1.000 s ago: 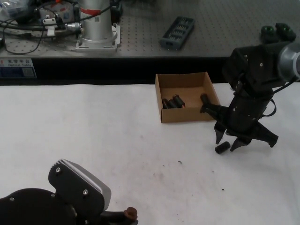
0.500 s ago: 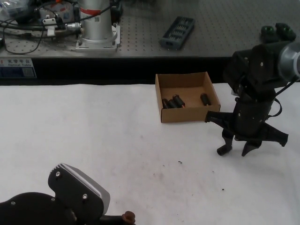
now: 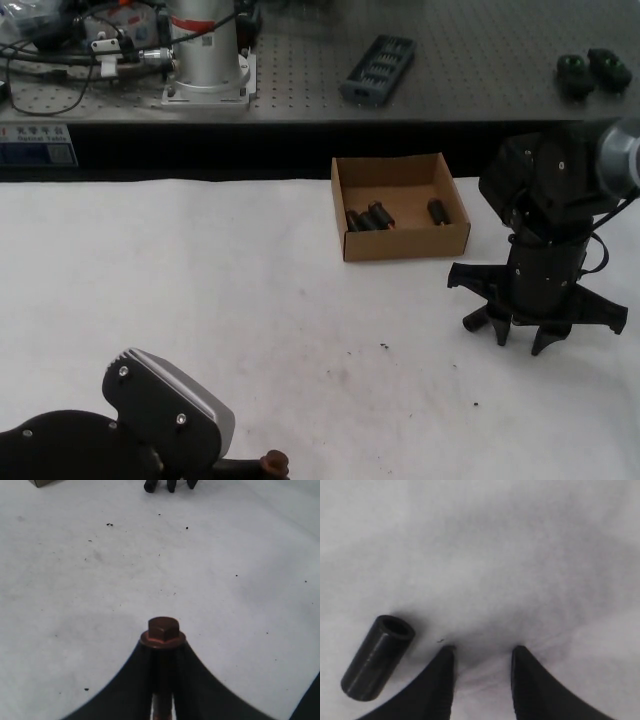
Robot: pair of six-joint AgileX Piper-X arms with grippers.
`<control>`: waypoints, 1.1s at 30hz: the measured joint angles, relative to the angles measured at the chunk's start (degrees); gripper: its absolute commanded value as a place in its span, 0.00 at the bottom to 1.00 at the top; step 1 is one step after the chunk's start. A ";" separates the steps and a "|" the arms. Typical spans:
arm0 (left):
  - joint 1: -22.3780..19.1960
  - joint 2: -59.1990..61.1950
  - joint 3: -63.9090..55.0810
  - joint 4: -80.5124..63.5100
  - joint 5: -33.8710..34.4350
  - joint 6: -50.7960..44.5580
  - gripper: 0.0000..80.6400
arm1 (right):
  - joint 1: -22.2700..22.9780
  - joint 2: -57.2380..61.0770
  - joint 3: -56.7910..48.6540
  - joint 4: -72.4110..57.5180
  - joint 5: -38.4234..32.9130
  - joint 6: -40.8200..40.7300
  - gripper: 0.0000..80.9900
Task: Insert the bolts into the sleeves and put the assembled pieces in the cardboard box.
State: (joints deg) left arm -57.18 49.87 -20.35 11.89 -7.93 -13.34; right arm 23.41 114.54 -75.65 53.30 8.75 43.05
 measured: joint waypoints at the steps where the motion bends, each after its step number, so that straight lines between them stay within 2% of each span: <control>1: 0.00 0.00 0.00 0.00 0.00 0.00 0.01 | 0.00 -0.22 0.46 -0.65 0.00 0.00 0.35; 25: 0.00 0.00 0.00 0.00 0.00 0.00 0.01 | 0.00 -0.38 0.80 -1.32 0.12 0.00 0.35; 33: 0.00 0.00 0.00 0.00 0.00 0.00 0.01 | -0.72 -0.38 0.80 -1.43 -3.84 0.00 0.35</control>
State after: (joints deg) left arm -57.18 49.87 -20.35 11.89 -7.93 -13.34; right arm 22.69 114.16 -74.85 51.87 4.91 43.05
